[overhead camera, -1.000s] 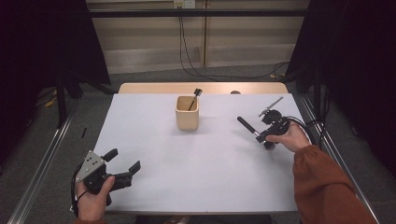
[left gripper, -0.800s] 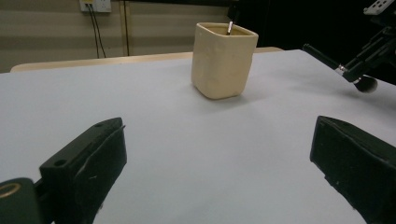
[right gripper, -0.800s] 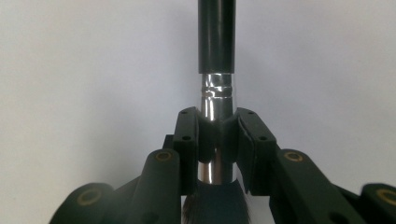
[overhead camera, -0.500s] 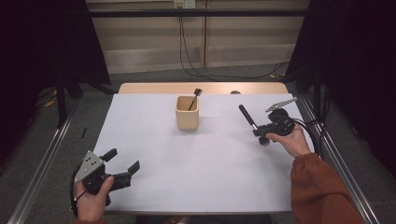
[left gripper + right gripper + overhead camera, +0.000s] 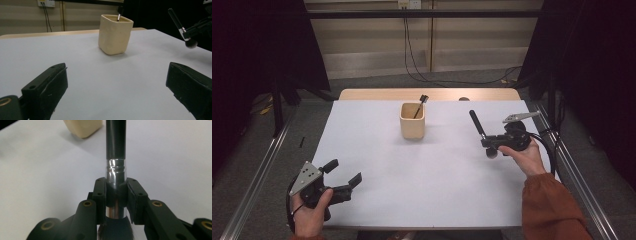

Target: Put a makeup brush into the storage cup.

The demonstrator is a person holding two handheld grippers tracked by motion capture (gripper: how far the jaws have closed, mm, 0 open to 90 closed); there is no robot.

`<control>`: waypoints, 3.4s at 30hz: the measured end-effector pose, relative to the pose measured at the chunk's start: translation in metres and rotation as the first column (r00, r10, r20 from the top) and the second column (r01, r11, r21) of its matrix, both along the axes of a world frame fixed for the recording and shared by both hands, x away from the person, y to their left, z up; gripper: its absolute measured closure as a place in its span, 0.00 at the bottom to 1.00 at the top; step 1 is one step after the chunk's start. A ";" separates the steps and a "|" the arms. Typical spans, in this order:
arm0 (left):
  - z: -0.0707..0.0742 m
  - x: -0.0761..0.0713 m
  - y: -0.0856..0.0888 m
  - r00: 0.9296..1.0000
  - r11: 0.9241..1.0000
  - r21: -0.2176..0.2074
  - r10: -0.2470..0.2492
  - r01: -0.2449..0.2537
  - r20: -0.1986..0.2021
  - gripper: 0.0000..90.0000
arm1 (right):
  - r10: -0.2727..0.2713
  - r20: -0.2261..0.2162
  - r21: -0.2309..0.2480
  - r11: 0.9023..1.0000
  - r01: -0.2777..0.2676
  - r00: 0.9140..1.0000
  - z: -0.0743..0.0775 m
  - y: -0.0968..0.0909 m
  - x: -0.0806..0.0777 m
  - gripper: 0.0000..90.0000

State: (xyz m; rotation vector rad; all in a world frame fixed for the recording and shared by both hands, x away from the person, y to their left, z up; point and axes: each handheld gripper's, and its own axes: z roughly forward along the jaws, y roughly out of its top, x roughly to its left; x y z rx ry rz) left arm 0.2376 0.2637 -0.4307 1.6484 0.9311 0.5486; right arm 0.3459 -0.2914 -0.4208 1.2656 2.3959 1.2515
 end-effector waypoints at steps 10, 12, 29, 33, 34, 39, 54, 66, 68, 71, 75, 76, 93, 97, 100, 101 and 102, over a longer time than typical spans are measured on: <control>0.001 -0.001 -0.002 0.999 0.999 0.004 -0.038 0.038 0.006 0.04 | 0.109 0.031 0.030 0.993 -0.110 0.994 0.002 0.016 -0.014 0.80; 0.002 -0.001 -0.003 0.999 0.999 0.005 -0.045 0.045 0.008 0.04 | 0.130 0.037 0.026 0.991 -0.131 0.991 0.004 0.020 -0.017 0.80; 0.007 -0.001 -0.017 0.994 0.994 0.015 -0.108 0.108 0.016 0.04 | 0.277 0.026 0.023 0.960 -0.278 0.960 0.008 0.050 -0.027 0.79; 0.011 0.000 -0.021 0.992 0.992 0.015 -0.129 0.128 0.015 0.04 | 0.315 0.013 0.014 0.949 -0.315 0.949 0.006 0.058 -0.028 0.79; 0.012 0.000 -0.023 0.990 0.990 0.014 -0.139 0.138 0.017 0.04 | 0.323 0.009 0.013 0.946 -0.323 0.946 0.006 0.060 -0.029 0.80; 0.017 0.002 -0.034 0.985 0.985 0.028 -0.171 0.170 0.023 0.04 | 0.362 0.003 -0.004 0.932 -0.362 0.932 0.007 0.073 -0.031 0.80; 0.023 0.012 -0.065 0.951 0.949 0.073 -0.308 0.308 -0.014 0.04 | 0.485 -0.020 -0.035 0.874 -0.485 0.874 0.011 0.109 -0.041 0.79; 0.030 0.023 -0.088 0.920 0.914 0.110 -0.389 0.391 -0.042 0.04 | 0.614 -0.092 -0.137 0.772 -0.621 0.784 0.015 0.139 -0.043 0.79; 0.031 0.025 -0.090 0.917 0.910 0.113 -0.396 0.399 -0.048 0.04 | 0.622 -0.095 -0.146 0.763 -0.629 0.777 0.017 0.142 -0.042 0.79; 0.032 0.026 -0.093 0.912 0.904 0.121 -0.406 0.409 -0.055 0.04 | 0.634 -0.117 -0.161 0.747 -0.645 0.764 0.019 0.145 -0.040 0.79; 0.035 0.027 -0.098 0.905 0.895 0.135 -0.420 0.425 -0.063 0.04 | 0.643 -0.153 -0.197 0.724 -0.661 0.750 0.022 0.152 -0.039 0.79; 0.035 0.028 -0.100 0.902 0.891 0.136 -0.428 0.433 -0.063 0.04 | 0.645 -0.159 -0.205 0.719 -0.664 0.747 0.023 0.153 -0.039 0.79; 0.041 0.035 -0.119 0.846 0.815 0.231 -0.504 0.532 -0.173 0.04 | 0.650 -0.284 -0.322 0.628 -0.709 0.705 0.029 0.170 -0.036 0.79; 0.043 0.037 -0.123 0.839 0.800 0.255 -0.510 0.544 -0.191 0.04 | 0.657 -0.293 -0.347 0.603 -0.718 0.694 0.031 0.173 -0.036 0.79; 0.044 0.037 -0.128 0.829 0.777 0.291 -0.517 0.559 -0.213 0.04 | 0.659 -0.307 -0.374 0.580 -0.723 0.687 0.031 0.177 -0.035 0.79; 0.045 0.037 -0.130 0.824 0.771 0.290 -0.522 0.567 -0.222 0.04 | 0.664 -0.308 -0.381 0.570 -0.728 0.681 0.030 0.177 -0.035 0.79; 0.045 0.037 -0.132 0.816 0.762 0.291 -0.530 0.578 -0.232 0.04 | 0.663 -0.314 -0.384 0.566 -0.729 0.680 0.030 0.178 -0.035 0.79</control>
